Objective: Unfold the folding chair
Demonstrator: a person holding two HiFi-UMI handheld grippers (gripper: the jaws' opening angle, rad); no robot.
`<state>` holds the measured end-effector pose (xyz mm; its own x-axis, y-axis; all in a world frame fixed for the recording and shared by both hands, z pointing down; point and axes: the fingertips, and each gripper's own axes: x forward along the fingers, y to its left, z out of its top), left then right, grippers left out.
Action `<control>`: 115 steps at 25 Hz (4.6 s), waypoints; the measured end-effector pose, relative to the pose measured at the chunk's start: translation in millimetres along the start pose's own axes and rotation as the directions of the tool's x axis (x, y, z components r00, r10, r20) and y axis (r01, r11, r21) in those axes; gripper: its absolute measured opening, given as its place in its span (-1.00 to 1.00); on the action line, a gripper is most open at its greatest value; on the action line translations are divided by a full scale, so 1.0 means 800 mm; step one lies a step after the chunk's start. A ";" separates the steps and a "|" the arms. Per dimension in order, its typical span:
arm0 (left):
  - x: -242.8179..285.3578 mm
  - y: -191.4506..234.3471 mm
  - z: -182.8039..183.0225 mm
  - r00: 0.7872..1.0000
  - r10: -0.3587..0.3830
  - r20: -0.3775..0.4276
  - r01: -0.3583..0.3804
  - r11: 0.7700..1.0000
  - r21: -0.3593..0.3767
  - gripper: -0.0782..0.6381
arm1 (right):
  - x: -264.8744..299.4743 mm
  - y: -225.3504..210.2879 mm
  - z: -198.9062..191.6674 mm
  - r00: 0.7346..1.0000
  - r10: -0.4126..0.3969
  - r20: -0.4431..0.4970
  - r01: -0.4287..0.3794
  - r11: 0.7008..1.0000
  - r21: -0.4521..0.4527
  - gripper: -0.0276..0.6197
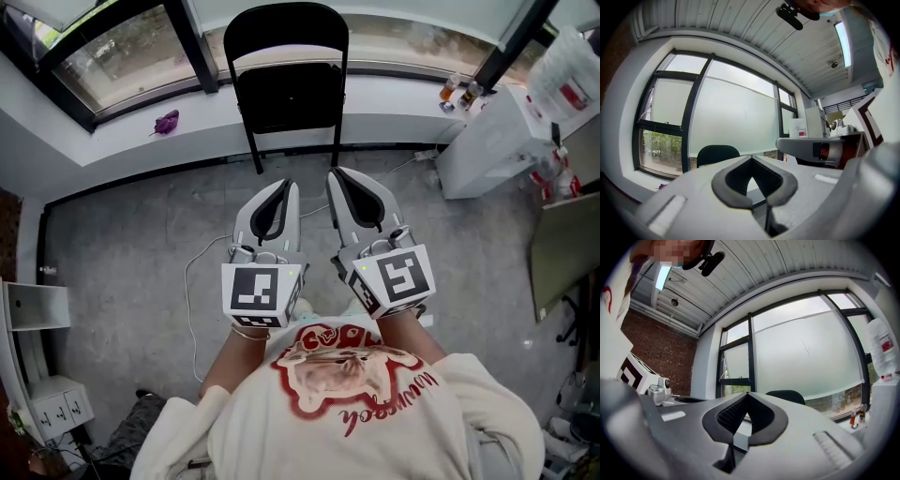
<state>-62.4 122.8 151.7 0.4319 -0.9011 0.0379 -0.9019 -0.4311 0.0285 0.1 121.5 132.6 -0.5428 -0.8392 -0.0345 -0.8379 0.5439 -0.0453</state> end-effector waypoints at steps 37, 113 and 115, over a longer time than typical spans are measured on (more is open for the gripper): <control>0.382 0.145 -0.043 0.994 0.075 -0.078 -0.079 0.996 -0.042 -0.78 | 0.339 -0.223 -0.043 0.985 0.155 -0.073 -0.151 0.987 0.048 -0.84; 0.702 0.319 -0.426 0.442 0.059 -0.895 0.783 0.461 0.418 -0.37 | 0.503 -0.459 -0.325 0.820 -0.089 -0.566 0.095 0.995 -0.018 -0.66; 0.703 0.319 -0.425 0.453 0.064 -0.889 0.778 0.459 0.429 -0.39 | 0.507 -0.465 -0.330 0.818 -0.101 -0.567 0.112 0.994 -0.015 -0.64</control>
<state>-46.2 -478.2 519.6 0.1465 -0.3940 0.9074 -0.0816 -0.9189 -0.3859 76.5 -422.2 399.1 -0.3913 -0.7434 0.5424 -0.8944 0.4461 -0.0338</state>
